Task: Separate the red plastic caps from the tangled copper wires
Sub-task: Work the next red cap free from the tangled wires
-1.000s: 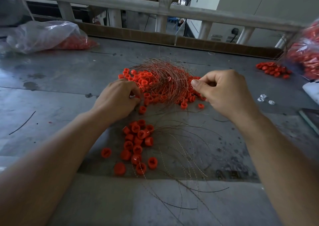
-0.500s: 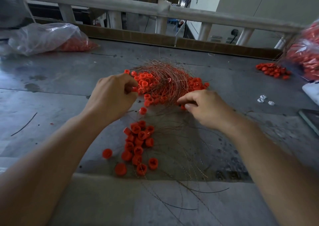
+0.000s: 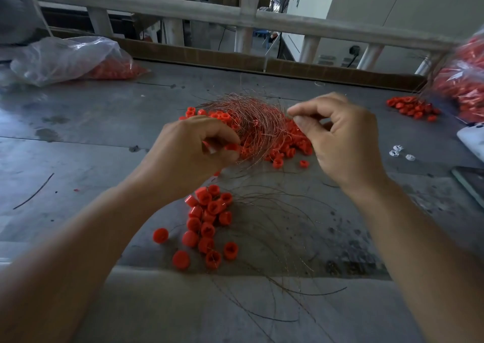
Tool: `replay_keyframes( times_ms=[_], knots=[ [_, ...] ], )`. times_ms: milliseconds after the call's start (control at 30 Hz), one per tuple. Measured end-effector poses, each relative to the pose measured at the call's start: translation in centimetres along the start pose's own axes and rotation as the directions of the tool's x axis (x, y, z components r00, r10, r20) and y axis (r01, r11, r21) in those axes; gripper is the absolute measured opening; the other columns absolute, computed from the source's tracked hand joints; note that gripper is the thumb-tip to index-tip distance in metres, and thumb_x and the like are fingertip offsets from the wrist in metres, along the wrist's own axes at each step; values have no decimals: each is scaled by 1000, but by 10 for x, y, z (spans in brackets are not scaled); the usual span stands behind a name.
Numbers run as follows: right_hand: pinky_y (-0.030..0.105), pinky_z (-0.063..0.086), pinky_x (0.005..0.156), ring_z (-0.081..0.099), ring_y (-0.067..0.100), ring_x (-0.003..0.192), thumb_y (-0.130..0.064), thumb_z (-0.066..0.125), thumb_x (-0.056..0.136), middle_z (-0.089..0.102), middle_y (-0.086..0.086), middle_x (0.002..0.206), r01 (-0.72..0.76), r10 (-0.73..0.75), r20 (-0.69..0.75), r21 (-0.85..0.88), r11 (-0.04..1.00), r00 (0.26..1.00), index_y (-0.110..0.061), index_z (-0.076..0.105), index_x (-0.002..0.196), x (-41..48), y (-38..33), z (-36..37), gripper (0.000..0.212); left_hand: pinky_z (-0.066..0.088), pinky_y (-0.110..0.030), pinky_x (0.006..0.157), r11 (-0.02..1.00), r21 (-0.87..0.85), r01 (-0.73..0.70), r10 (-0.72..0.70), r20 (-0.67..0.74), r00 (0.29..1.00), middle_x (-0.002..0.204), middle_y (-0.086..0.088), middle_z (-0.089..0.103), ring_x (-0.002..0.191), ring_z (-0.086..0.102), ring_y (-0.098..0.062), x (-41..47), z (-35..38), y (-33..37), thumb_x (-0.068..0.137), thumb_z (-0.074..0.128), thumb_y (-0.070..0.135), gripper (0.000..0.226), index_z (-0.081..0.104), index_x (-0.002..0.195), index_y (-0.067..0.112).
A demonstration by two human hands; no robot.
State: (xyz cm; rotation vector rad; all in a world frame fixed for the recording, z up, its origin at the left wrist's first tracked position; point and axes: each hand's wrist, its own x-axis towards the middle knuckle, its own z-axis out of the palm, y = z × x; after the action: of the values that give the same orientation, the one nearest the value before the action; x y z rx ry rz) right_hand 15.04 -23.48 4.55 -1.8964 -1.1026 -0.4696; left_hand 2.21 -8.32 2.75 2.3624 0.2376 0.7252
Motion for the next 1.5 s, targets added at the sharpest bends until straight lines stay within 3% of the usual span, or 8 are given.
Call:
replay_keyframes(
  times_ms=[233,400,567,700,800,933,1233,1500],
  knots=[
    [16,45,74,59,13,80,-5,63,82,61,1,85,321,-320,-66,10,947,945,-4,71,88,-8,-20,3,10,49,-12,73,961,-138,-238,253,99,962,125,20,45,87,60,-2,-9,8,9,75,74,11,30,63,86,36],
    [19,46,76,61,17,86,-4,65,81,63,5,89,303,-313,47,147,942,949,-6,71,90,-15,-28,12,12,45,-6,76,931,-300,-208,254,120,960,95,15,61,85,62,5,-11,12,13,72,69,13,22,65,88,28],
    [16,48,82,59,-1,97,-36,52,85,61,-16,100,-114,-31,323,419,901,946,-29,49,117,-15,-27,12,33,50,-15,76,883,-449,-141,188,62,980,90,14,70,84,66,-3,-9,8,12,71,68,12,24,68,88,28],
    [18,49,72,63,3,81,-53,47,78,64,-7,93,-251,19,507,395,884,862,-17,48,126,-18,-27,15,60,51,-15,75,803,-588,-96,120,2,993,92,10,72,86,68,-8,-9,5,12,70,69,20,20,68,90,20],
    [18,49,67,62,5,75,-49,49,75,64,-7,80,-216,24,464,365,906,886,-19,54,118,-17,-27,13,53,51,-14,74,788,-614,-56,50,-28,998,88,12,72,84,68,-7,-7,4,11,66,67,17,24,67,90,20],
    [15,43,52,54,6,56,-19,59,88,57,-9,61,-119,13,325,311,943,945,-29,60,93,-14,-25,7,11,51,-12,72,803,-595,-22,4,-32,999,82,14,72,79,67,-3,-6,4,10,62,67,16,24,68,86,23],
    [14,42,51,55,3,58,-17,65,84,56,-15,61,-50,0,277,173,984,961,-19,66,79,-14,-24,3,5,52,-15,71,862,-502,-69,81,3,997,82,7,71,77,65,-6,-9,7,12,65,66,19,24,65,87,26],
    [12,40,54,48,1,56,-10,55,90,52,-10,63,-129,68,193,321,938,979,-24,54,74,-6,-18,-3,22,50,-11,67,790,-613,7,-18,-11,1000,76,11,70,72,64,-1,-6,7,10,58,68,14,24,64,82,17]
  ],
)
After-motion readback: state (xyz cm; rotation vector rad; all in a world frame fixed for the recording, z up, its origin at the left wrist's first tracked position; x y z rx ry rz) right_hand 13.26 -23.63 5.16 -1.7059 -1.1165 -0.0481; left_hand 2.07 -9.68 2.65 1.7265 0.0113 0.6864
